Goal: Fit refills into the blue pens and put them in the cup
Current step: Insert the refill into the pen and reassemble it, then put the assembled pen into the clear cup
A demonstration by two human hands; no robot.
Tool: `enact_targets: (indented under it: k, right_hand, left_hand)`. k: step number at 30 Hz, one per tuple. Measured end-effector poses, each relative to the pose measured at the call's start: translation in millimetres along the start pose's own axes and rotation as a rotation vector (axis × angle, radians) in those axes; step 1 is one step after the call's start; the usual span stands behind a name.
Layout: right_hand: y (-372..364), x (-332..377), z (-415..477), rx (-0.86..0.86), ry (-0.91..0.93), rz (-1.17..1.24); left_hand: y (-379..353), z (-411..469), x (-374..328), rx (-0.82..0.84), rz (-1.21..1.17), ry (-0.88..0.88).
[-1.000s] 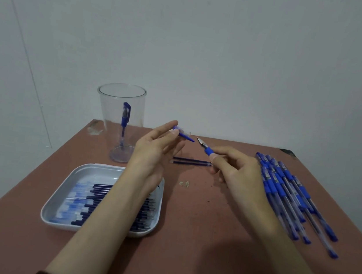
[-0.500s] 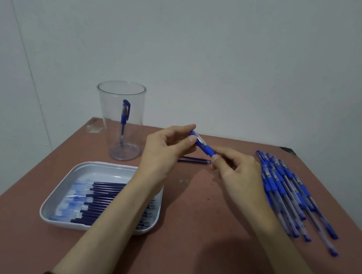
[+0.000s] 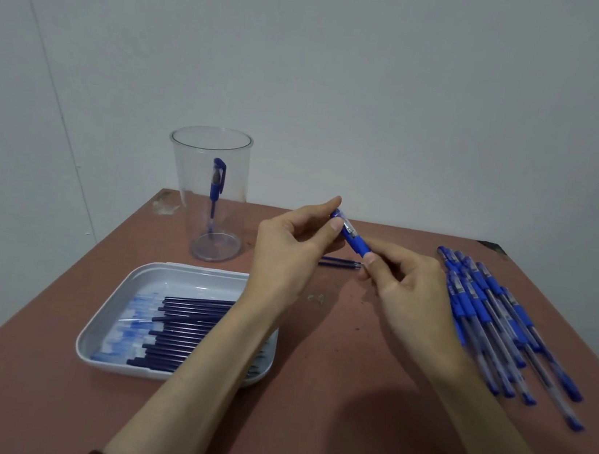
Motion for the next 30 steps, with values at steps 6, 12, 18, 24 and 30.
enact_targets:
  k: [6,12,18,24,30]
  right_hand:
    - [-2.8,-3.8,0.4,-0.003,0.0,0.055]
    - [-9.6,-4.5,-0.1,0.052,-0.05,0.184]
    - [-11.7,3.2,-4.6,0.115,-0.111,0.368]
    - [-15.8,3.3,-6.4,0.167,-0.188,0.352]
    - [-23.7,-1.0,-12.0,0.208,-0.185,0.262]
  left_hand:
    - [-1.6,-0.9,-0.4,-0.001,0.041,-0.031]
    - [0.4,0.9,-4.5,-0.044,0.183,-0.115]
    - [3.3,-3.3,-13.5,-0.014,0.287,-0.166]
    - [25.4,-1.0,-69.3,-0.114,0.194,-0.363]
    - [75.8,44.3,-151.5,-0.351,0.479,-0.771]
Point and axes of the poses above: each hand's wrist, its own z-axis towards the middle knuckle, its own y-axis out of the back of the hand, x = y × z, the point moved 1 cm from there along z, towards the middle knuckle, and after that the axes turned 6 degrees about -x, right-handed, at the moved point
